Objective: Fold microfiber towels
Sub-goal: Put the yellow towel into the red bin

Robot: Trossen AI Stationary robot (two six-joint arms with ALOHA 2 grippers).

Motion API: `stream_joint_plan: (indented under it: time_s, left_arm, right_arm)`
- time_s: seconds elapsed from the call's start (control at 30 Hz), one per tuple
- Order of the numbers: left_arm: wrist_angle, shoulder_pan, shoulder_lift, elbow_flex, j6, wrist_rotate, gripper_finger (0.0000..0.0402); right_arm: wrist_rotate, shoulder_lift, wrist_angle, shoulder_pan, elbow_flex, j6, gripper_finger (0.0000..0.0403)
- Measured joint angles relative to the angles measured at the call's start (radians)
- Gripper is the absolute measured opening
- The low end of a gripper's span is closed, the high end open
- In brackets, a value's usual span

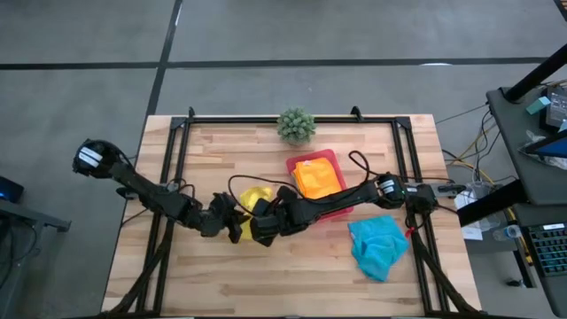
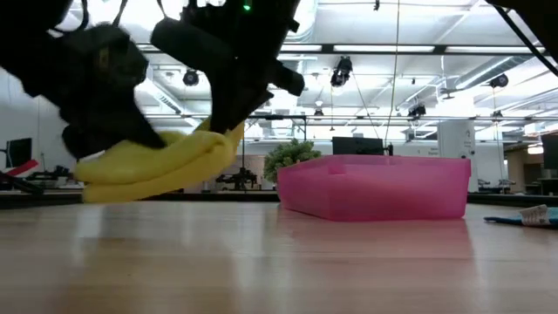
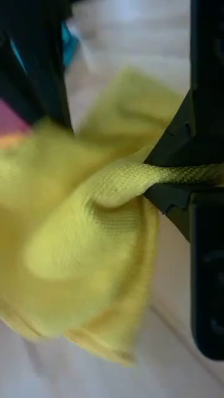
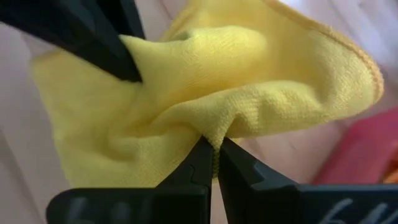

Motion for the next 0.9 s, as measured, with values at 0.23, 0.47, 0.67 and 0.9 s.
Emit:
stream_joint_plan:
  time_s: [0.23, 0.47, 0.67, 0.9]
  left_arm:
    - [0.161, 0.056, 0.012, 0.010, 0.125, -0.021, 0.0017]
    - [0.340, 0.106, 0.084, 0.027, 0.211, -0.015, 0.0017]
    - [0.461, 0.131, 0.182, 0.069, 0.278, 0.000, 0.0017]
    - [0.491, 0.177, 0.297, 0.189, 0.403, 0.038, 0.0017]
  right_arm:
    - [0.047, -0.037, -0.111, 0.002, -0.001, -0.026, 0.0009]
    - [0.065, -0.068, -0.194, 0.002, -0.001, -0.054, 0.0009]
    - [0.076, -0.116, -0.240, 0.002, -0.026, -0.076, 0.0009]
    - [0.076, -0.203, -0.267, 0.002, -0.122, -0.081, 0.0009]
